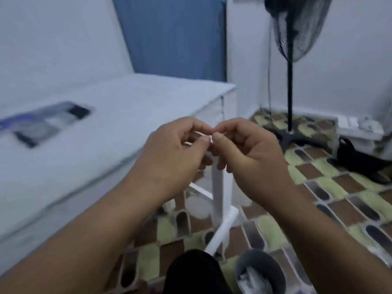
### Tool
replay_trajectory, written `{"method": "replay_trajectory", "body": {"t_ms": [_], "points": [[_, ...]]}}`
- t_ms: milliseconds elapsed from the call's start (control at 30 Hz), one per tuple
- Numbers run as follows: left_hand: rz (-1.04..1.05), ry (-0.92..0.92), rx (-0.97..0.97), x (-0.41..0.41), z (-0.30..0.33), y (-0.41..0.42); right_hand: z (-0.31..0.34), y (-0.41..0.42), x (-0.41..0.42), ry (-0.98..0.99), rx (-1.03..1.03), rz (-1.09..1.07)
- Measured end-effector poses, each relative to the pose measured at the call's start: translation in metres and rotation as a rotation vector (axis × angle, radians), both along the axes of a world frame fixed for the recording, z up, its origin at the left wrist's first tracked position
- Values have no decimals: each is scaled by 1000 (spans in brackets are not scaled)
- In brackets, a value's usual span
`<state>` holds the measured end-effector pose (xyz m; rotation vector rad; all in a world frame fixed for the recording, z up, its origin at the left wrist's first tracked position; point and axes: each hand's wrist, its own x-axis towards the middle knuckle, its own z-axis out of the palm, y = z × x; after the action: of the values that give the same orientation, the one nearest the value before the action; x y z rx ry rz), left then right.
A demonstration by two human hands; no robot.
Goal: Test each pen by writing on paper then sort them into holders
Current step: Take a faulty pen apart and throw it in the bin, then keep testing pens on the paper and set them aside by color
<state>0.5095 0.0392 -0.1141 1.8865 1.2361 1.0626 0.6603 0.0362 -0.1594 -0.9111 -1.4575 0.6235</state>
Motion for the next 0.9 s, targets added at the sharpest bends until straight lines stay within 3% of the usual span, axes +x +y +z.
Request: {"method": "replay_trajectory", "body": {"t_ms": [133,333,633,900], "points": [[180,64,177,-74,63,-40,68,-8,-75,2,92,201],[510,179,284,-217,112,-95,133,-14,-220,-188,138,498],[815,275,155,-380,105,-136,142,-5,-390,-534,195,755],[816,688,-65,-468,86,-159,105,37,-444,-940,318,895]]}}
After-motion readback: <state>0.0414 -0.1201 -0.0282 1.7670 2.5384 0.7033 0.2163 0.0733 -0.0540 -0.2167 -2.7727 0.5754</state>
